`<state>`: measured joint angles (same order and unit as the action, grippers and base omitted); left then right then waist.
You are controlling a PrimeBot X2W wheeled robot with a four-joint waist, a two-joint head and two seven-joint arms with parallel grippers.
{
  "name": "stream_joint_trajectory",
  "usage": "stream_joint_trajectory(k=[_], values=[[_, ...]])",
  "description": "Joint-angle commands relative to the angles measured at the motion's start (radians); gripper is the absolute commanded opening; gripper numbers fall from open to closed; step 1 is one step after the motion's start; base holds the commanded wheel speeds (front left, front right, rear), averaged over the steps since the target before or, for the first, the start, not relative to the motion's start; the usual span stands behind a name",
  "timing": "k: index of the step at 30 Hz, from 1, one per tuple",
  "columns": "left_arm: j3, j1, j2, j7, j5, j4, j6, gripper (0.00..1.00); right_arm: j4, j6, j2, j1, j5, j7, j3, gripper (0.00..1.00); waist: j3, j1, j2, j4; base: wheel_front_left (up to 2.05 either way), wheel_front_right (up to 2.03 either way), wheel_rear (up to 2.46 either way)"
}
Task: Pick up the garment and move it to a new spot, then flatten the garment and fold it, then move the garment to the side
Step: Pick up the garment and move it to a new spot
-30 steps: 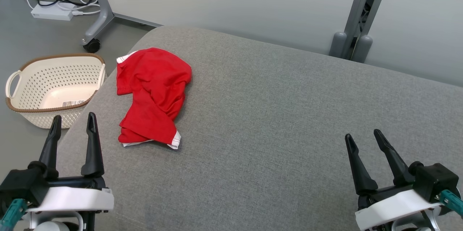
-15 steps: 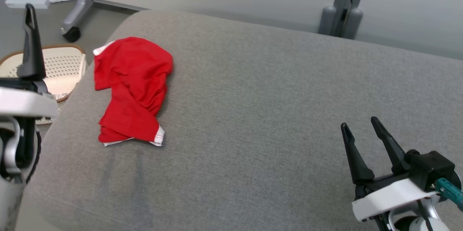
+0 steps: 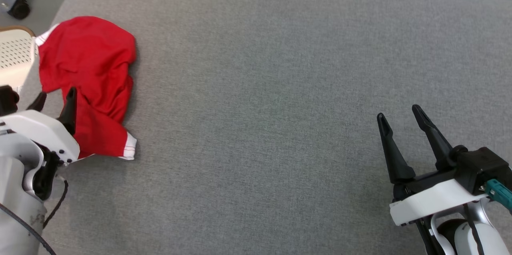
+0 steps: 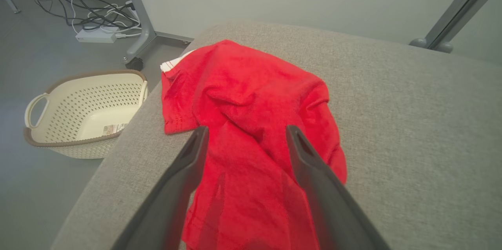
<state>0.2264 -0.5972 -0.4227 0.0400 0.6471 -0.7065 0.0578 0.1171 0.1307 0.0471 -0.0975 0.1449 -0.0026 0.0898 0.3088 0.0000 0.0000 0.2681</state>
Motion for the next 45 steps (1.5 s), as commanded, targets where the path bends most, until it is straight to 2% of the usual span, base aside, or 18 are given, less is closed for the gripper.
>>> stream_joint_trajectory(k=[1,7,8,9,10,14,19,23,24,32,36,40,45], values=[[-0.001,-0.023,0.01,0.003,0.017,-0.046,0.012,1.0,0.007,0.0,0.007,-0.017,-0.011,0.003,-0.003,1.0,0.033,0.0,0.0,-0.019,0.0,0.0,0.0],[0.023,-0.052,0.059,0.051,0.067,-0.248,0.056,1.0,0.011,0.0,0.007,-0.036,-0.018,0.009,-0.002,1.0,0.06,0.0,0.0,-0.027,0.0,0.0,0.0],[0.026,-0.058,0.063,0.047,0.07,-0.268,0.061,0.49,0.01,0.0,0.006,-0.039,-0.018,0.01,-0.001,1.0,0.062,0.0,0.0,-0.028,0.0,0.0,0.0],[0.026,-0.058,0.063,0.047,0.07,-0.268,0.061,0.49,0.01,0.0,0.006,-0.039,-0.018,0.01,-0.001,1.0,0.062,0.0,0.0,-0.028,0.0,0.0,0.0],[0.03,-0.062,0.067,0.039,0.074,-0.285,0.063,0.0,0.008,0.0,0.006,-0.04,-0.019,0.01,-0.001,1.0,0.063,0.0,0.0,-0.03,0.0,0.0,0.0],[0.027,-0.116,0.039,-0.081,0.055,-0.314,0.068,0.0,-0.001,0.0,0.006,-0.033,-0.019,0.008,-0.007,1.0,0.047,0.0,0.0,-0.031,0.0,0.0,0.0],[0.02,-0.188,0.008,-0.254,0.012,-0.306,0.03,0.0,-0.014,0.0,0.007,-0.017,-0.014,-0.002,-0.01,1.0,0.0,0.0,0.0,-0.033,0.0,0.0,0.0],[0.029,-0.221,-0.012,-0.297,-0.05,-0.229,-0.015,0.0,-0.024,0.0,0.007,-0.003,0.005,-0.018,-0.008,1.0,-0.047,0.0,0.0,-0.043,0.0,0.0,0.0],[0.032,-0.216,-0.018,-0.302,-0.084,-0.161,-0.04,0.0,-0.032,0.0,0.007,0.007,0.016,-0.024,-0.008,1.0,-0.068,0.0,0.0,-0.053,0.0,0.0,0.0],[0.068,-0.02,0.024,-0.298,-0.202,0.286,-0.146,0.0,-0.049,0.0,0.007,0.045,0.059,-0.054,-0.022,1.0,-0.129,0.0,0.0,-0.112,0.0,0.0,0.0],[0.125,0.109,0.057,-0.226,-0.201,0.475,-0.18,0.0,-0.049,0.0,0.006,0.044,0.069,-0.063,-0.026,1.0,-0.128,0.0,0.0,-0.163,0.0,0.0,0.0],[0.193,0.192,0.086,-0.165,-0.211,0.609,-0.192,0.0,-0.051,0.0,0.006,0.033,0.083,-0.076,-0.031,1.0,-0.108,0.0,0.0,-0.221,0.0,0.0,0.0],[0.29,0.215,0.138,-0.116,-0.226,0.696,-0.174,0.0,-0.062,0.0,0.006,0.017,0.1,-0.1,-0.035,1.0,-0.075,0.0,0.0,-0.302,0.0,0.0,0.0]])
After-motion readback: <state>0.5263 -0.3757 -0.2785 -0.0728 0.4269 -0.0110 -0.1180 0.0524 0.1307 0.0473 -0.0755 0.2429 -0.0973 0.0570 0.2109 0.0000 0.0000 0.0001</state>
